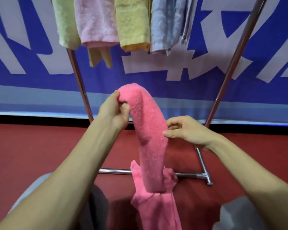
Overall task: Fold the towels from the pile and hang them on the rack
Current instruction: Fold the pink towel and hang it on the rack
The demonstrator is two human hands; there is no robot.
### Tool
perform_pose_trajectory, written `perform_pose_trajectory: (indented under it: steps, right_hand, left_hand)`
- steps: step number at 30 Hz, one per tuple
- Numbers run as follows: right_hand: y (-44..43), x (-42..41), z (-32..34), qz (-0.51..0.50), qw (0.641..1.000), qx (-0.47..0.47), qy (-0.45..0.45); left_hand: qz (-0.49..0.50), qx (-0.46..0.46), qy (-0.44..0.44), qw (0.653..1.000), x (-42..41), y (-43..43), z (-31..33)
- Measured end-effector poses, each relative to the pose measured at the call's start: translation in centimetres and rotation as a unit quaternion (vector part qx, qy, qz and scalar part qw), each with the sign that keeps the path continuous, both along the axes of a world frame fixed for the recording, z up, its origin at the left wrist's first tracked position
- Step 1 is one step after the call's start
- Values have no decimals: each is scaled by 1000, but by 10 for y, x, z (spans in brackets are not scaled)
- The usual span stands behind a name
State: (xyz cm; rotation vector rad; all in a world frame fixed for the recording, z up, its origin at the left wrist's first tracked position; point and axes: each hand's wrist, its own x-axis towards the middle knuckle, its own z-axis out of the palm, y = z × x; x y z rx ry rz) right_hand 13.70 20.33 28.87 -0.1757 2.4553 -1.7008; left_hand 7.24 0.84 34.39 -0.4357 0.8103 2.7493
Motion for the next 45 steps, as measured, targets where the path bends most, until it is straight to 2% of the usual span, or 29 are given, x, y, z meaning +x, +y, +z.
perform_pose_trajectory:
  steps: [3, 7, 12, 16, 20, 25, 32, 35, 38, 41, 45]
  right_hand:
    - [-8, 2, 10, -52, 996, -51, 53]
    - [-9, 0, 22, -113, 977, -156, 86]
    - [-3, -6, 26, -156, 961, -202, 103]
    - [1, -5, 29, -176, 951, -238, 91]
    - [4, -1, 31, -197, 940, -269, 69]
    - [10, 6, 29, -260, 913, -313, 24]
    - [6, 7, 21, -265, 878, -394, -62]
    - [-1, 7, 17, -239, 888, -381, -97]
    - [-13, 7, 14, -199, 901, -364, -125]
    - [-23, 9, 15, -131, 909, -376, -120]
    - [-27, 10, 18, -126, 911, -380, -97]
  left_hand:
    - [6, -4, 8, 1000, -2, 0, -10]
    - [-46, -143, 74, 986, 5, 13, -19]
    - [-206, -353, 116, 905, 14, 33, -37]
    - [-288, -397, 127, 862, 27, 36, -46]
    - [-320, -380, 178, 849, 41, 31, -46]
    - [-286, -428, 220, 829, 55, 28, -51]
    - [-184, -434, 260, 843, 53, 29, -47]
    - [-124, -423, 263, 859, 47, 33, -37]
    - [-106, -417, 248, 868, 38, 35, -27]
    - [-105, -426, 233, 868, 31, 30, -25]
    - [-47, -444, 214, 869, 25, 24, -24]
